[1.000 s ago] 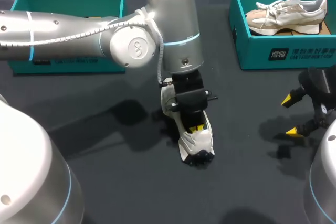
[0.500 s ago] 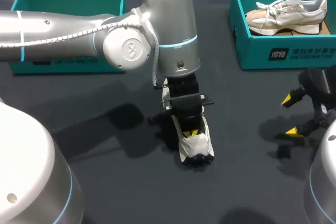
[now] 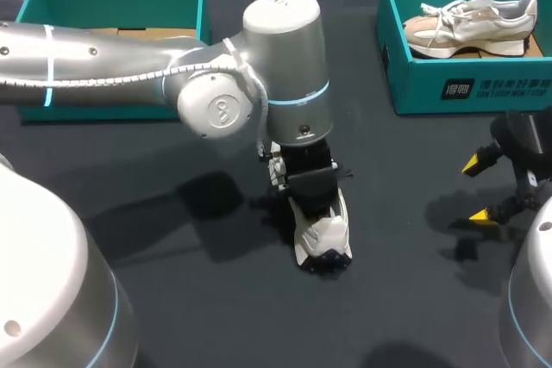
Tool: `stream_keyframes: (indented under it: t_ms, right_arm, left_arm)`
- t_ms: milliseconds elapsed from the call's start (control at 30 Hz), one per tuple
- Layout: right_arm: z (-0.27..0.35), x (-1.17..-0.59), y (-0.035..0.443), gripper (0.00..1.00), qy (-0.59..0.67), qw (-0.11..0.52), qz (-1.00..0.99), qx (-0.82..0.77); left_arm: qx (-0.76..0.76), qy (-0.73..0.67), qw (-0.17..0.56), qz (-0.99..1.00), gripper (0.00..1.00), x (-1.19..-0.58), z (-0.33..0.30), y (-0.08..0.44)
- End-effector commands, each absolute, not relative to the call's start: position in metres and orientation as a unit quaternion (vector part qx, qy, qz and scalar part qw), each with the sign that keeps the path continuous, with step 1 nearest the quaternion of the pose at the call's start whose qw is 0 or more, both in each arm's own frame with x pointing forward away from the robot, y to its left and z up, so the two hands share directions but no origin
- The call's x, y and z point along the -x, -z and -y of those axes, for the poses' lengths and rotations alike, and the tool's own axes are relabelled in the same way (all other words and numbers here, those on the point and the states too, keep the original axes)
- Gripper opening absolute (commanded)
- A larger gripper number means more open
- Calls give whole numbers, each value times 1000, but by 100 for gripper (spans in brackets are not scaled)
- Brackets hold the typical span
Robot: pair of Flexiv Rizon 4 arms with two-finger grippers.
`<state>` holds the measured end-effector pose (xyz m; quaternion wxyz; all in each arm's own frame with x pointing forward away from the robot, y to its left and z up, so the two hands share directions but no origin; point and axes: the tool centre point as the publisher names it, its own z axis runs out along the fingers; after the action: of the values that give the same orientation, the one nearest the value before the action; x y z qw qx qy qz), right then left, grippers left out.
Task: Take the shoe out of the shoebox, open the shoe tongue, remove and reinsert the insole, then place the shoe into the shoebox
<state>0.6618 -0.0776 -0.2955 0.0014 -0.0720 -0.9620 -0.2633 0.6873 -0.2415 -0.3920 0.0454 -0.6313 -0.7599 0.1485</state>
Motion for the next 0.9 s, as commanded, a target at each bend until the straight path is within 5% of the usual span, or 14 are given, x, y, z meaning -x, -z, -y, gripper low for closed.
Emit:
stream_keyframes:
  t_ms: [33, 267, 900]
  right_arm:
    - [77, -660, 295, 100, 262, 0, 962, 72]
    - [77, -660, 295, 100, 262, 0, 962, 72]
    - [77, -660, 295, 100, 262, 0, 962, 72]
  left_arm:
    - [630, -168, 32, 757, 0, -691, 232, 373]
    - [664, -182, 54, 724, 0, -669, 239, 354]
    - [649, -106, 28, 753, 0, -679, 237, 421]
